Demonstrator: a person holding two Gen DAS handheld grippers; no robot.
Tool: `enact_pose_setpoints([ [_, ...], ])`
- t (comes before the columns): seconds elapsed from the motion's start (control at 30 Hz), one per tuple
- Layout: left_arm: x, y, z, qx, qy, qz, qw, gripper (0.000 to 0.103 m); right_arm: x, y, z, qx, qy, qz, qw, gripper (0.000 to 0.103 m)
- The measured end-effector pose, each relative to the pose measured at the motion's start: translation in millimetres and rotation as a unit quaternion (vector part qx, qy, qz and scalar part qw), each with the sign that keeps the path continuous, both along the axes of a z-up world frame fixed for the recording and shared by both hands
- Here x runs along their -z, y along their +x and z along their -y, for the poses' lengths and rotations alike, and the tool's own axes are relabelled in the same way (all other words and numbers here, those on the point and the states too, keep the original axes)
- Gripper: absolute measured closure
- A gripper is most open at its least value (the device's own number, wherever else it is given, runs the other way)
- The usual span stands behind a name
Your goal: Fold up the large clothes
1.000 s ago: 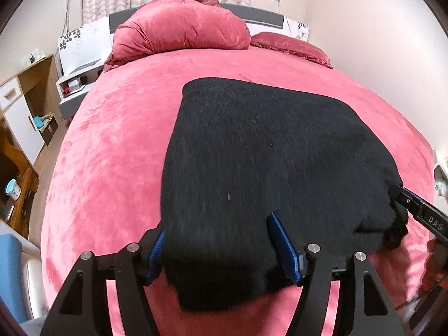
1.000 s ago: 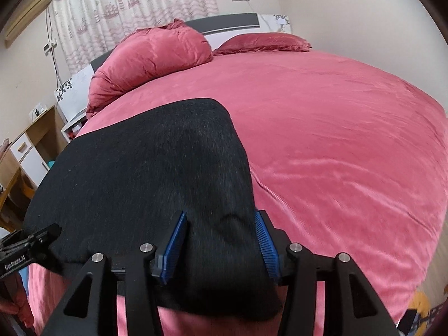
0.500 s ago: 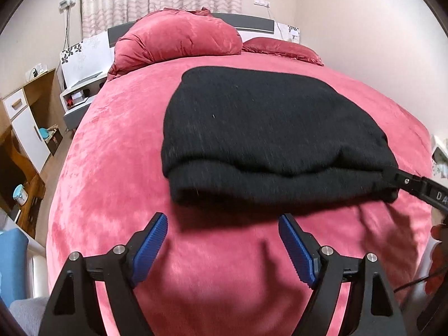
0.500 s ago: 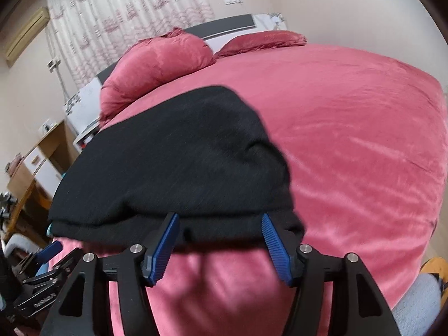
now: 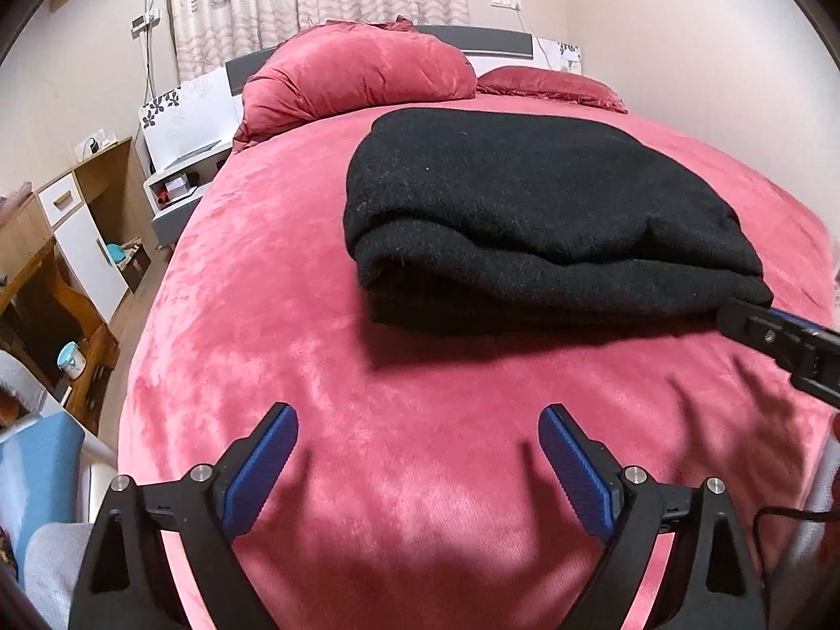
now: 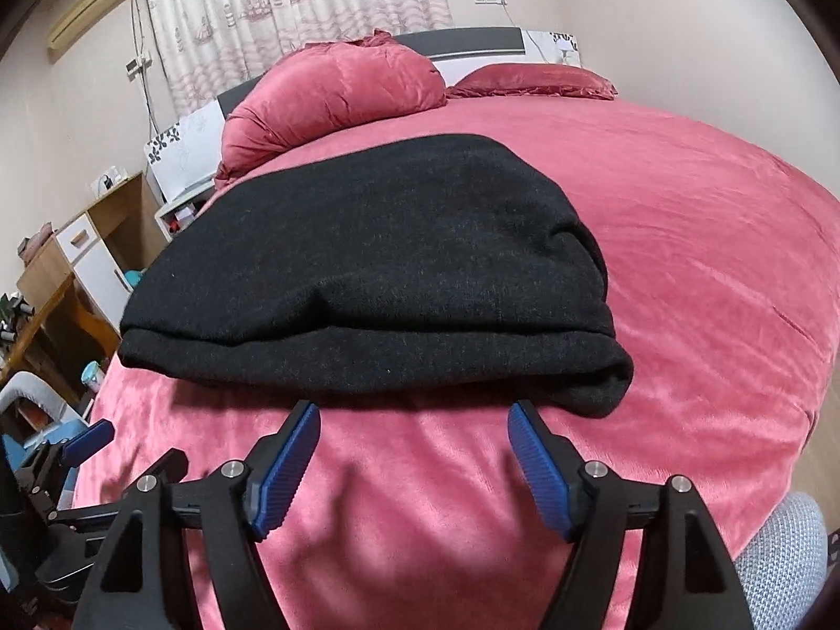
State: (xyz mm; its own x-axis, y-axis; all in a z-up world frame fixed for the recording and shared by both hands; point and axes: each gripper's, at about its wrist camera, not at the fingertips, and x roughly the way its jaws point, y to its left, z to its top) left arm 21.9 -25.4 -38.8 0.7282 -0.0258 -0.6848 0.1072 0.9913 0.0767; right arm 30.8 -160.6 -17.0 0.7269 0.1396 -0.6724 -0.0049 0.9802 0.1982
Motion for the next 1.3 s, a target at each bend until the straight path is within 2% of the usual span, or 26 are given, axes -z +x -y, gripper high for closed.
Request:
enact_pose_setpoints([
  [0.23,-2,-4,1,0.0,0.007,0.009,0.9999,0.006,3,-4,-7,-0.006,-0.001,-0.009,1.0,0.027],
  [0.4,-3,-6,1,-0.001,0.003,0.011,0.9999,0.0,4,-5,-11,-0.014,-0.004,-0.009,1.0,0.027],
  [1.3,-3,-5,-3,-0.014,0.006,0.002,0.9999,0.0,1,-6,-14,-0.023,-0.005,-0.005,1.0,0.027],
])
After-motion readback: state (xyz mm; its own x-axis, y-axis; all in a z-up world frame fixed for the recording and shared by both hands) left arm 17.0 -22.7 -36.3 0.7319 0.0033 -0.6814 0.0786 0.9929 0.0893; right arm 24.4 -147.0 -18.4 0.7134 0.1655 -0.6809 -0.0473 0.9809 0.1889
